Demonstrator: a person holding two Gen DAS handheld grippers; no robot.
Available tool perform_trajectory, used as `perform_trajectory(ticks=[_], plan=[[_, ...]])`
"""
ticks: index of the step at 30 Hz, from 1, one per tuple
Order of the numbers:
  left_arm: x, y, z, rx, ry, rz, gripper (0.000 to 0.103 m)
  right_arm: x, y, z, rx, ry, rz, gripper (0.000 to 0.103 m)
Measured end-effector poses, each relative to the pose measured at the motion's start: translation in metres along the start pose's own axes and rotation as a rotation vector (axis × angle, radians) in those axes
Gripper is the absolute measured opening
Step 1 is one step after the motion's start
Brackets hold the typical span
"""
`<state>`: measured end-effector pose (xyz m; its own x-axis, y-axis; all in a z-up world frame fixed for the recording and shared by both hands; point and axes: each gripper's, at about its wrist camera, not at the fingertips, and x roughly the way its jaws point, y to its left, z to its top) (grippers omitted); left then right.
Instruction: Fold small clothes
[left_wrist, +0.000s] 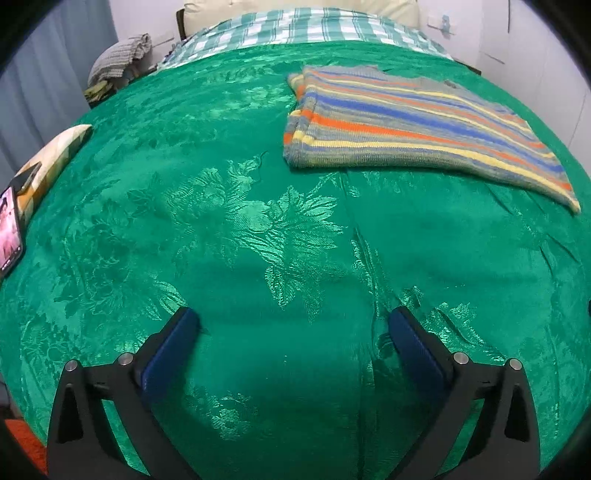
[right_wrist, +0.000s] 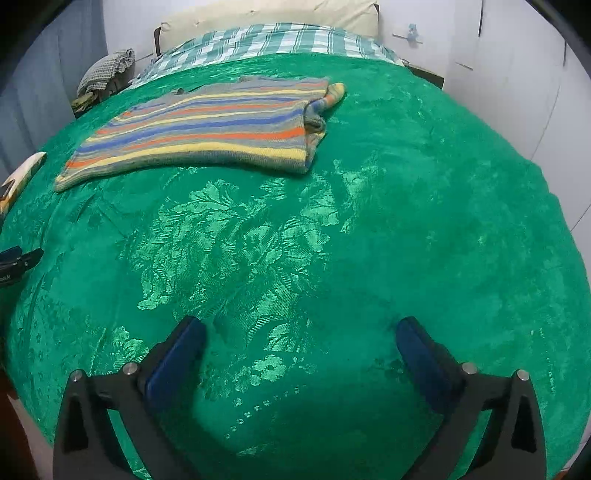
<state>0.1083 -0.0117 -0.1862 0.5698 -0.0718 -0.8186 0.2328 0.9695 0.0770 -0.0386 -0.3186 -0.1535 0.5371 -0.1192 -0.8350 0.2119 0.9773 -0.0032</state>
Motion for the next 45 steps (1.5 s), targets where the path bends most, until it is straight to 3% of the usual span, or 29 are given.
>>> perform_trajectory(ticks=[45], plan=[[-0.0025,-0.0064,-0.0075,0.012,-0.038,0.025,0.102,0.0081,0.0038,-0.0011,-0.019,-0.006,-0.003,0.103]])
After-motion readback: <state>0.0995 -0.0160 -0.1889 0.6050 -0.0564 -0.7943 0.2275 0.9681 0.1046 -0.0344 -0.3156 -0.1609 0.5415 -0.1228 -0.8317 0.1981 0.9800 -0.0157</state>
